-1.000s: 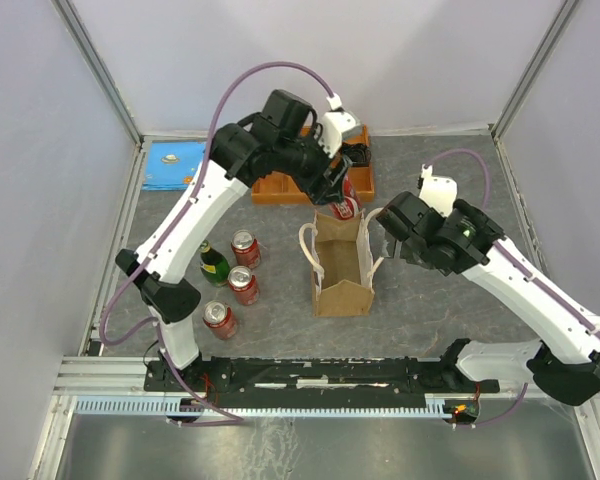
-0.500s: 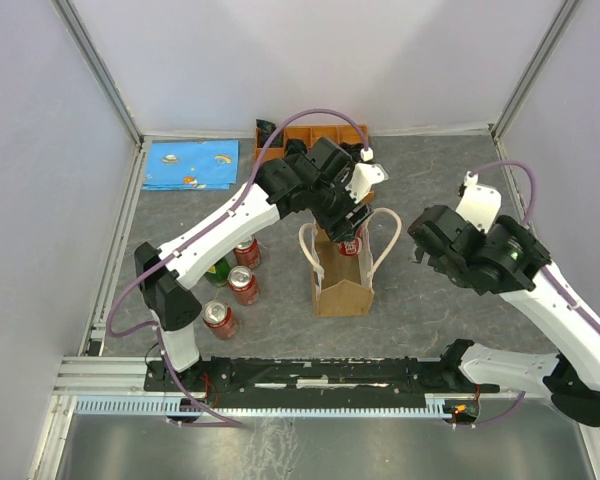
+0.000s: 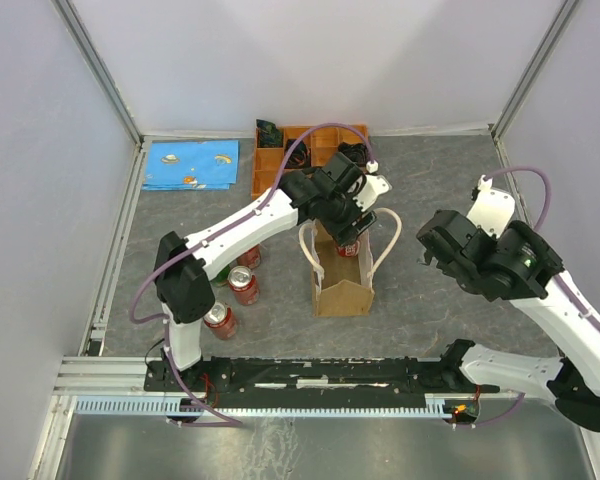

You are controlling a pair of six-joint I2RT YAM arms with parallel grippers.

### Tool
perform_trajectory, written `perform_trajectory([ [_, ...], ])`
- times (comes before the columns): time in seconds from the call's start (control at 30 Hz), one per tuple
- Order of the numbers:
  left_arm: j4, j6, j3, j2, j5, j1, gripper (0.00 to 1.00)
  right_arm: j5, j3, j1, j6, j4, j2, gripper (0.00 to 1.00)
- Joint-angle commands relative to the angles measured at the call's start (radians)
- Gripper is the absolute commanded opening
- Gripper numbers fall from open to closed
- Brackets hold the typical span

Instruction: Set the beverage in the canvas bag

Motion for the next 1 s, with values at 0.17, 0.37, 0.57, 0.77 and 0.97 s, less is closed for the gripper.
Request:
perform_trajectory([
  [0.17, 0.169, -0.053, -0.038, 0.012, -0.03, -0.008, 0.03, 0.061, 0.018, -0.004, 0.038, -0.079, -0.045, 0.99],
  [0.37, 0.205, -0.064, -0.071, 0.019, -0.05, -0.008, 0.03, 0.056, 0.021, -0.004, 0.039, -0.083, -0.046, 0.99],
  [0.57, 0.237, -0.085, -0.09, 0.031, -0.06, -0.007, 0.03, 0.052, 0.021, -0.004, 0.037, -0.085, -0.043, 0.99],
  [0.77, 0.259, -0.1, -0.088, 0.048, -0.074, -0.009, 0.03, 0.047, 0.008, -0.004, 0.047, -0.096, -0.059, 0.99],
  [0.97, 0.286, -0.125, -0.092, 0.065, -0.086, -0.01, 0.03, 0.048, -0.003, -0.004, 0.059, -0.107, -0.074, 0.99],
])
